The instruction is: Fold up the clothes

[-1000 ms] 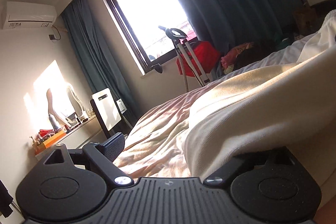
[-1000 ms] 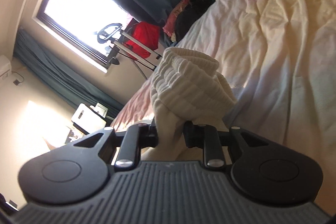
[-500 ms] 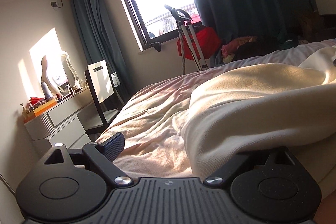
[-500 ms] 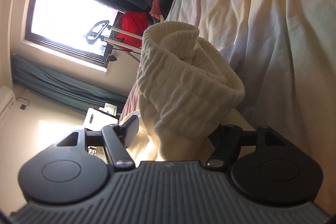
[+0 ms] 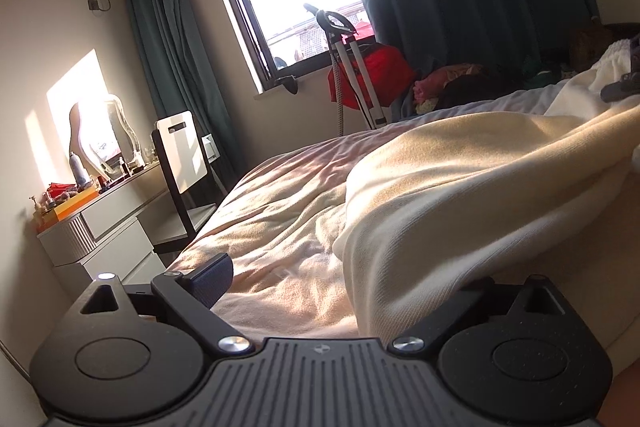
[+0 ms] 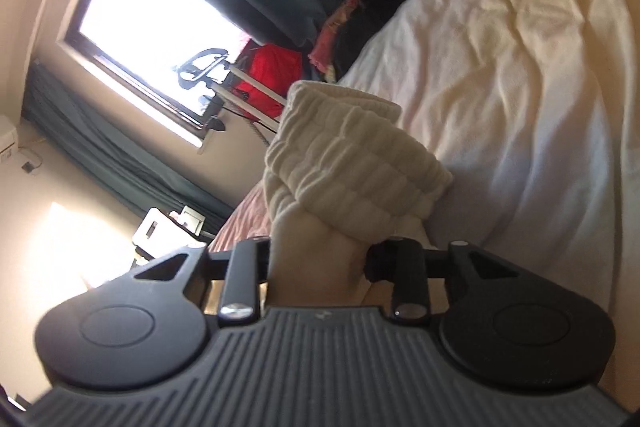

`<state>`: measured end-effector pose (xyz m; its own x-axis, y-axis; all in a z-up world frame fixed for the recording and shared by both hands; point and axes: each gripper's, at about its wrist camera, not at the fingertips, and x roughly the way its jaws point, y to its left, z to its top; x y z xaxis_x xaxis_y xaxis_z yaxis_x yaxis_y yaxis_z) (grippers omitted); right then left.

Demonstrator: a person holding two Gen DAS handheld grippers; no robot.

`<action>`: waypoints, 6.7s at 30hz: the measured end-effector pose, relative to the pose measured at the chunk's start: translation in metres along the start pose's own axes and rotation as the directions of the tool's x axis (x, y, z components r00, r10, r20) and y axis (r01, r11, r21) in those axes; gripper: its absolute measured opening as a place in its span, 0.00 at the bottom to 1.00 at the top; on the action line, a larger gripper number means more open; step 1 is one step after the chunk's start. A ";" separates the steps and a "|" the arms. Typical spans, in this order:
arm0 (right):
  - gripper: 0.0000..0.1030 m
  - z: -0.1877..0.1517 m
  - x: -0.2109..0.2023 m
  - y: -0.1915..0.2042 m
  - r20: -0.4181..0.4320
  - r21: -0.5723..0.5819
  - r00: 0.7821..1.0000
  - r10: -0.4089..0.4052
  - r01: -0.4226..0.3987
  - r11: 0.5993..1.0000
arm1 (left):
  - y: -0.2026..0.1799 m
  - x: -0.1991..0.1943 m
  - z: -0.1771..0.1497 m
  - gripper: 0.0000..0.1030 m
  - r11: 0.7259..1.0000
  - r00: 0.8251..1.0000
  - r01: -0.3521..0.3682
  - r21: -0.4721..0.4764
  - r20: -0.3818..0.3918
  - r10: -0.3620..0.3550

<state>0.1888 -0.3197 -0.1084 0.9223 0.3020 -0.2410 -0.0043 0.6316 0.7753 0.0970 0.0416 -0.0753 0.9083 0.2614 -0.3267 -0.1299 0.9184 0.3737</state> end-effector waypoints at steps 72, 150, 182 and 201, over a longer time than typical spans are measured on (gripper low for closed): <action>0.30 -0.021 -0.043 -0.003 -0.163 -0.032 0.962 -0.219 0.217 0.976 | 0.118 0.010 -0.029 0.99 0.378 0.793 0.296 -0.877 0.005 -0.610; 0.38 0.154 -0.240 -0.109 0.155 0.248 0.754 -0.638 0.596 0.764 | -0.249 0.033 0.231 0.70 0.507 0.508 0.794 -0.337 -0.091 -0.856; 1.00 0.025 -0.338 0.099 0.475 -0.399 0.769 -0.428 0.622 0.674 | -0.060 -0.230 0.176 1.00 0.614 0.618 0.783 -0.093 0.228 -0.753; 1.00 -0.035 -0.295 0.070 0.529 -0.396 0.712 -0.463 0.689 0.607 | -0.062 -0.216 0.116 1.00 0.654 0.646 0.755 -0.045 0.218 -0.731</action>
<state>-0.0971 -0.3397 -0.0037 0.8625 -0.4549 -0.2218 0.4800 0.8742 0.0734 -0.0446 -0.1066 0.0730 0.7686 -0.5678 -0.2947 0.5832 0.8113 -0.0420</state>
